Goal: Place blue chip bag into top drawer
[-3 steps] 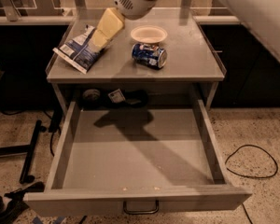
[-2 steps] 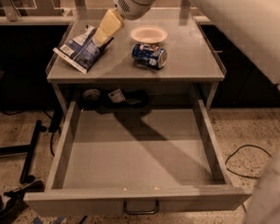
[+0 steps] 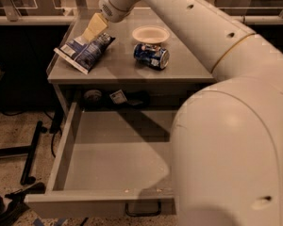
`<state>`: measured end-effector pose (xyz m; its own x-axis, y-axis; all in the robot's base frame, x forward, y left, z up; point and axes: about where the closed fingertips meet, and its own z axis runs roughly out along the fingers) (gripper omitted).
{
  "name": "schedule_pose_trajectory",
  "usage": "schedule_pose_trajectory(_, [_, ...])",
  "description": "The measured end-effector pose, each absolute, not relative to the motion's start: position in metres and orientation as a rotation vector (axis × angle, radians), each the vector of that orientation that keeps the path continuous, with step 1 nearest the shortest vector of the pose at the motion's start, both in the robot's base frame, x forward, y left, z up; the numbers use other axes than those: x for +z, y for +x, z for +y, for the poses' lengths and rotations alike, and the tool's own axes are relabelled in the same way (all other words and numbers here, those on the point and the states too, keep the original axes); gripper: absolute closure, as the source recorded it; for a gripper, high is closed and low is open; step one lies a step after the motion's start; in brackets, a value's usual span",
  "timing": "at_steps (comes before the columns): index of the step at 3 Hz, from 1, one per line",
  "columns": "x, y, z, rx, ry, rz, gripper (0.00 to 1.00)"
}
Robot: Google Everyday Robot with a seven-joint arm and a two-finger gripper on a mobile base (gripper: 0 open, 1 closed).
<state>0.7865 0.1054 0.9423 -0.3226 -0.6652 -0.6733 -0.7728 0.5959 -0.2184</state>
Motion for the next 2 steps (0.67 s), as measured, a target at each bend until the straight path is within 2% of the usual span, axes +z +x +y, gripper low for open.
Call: schedule_pose_trajectory(2, [0.902,0.806,0.175,0.241,-1.207,2.1,0.0])
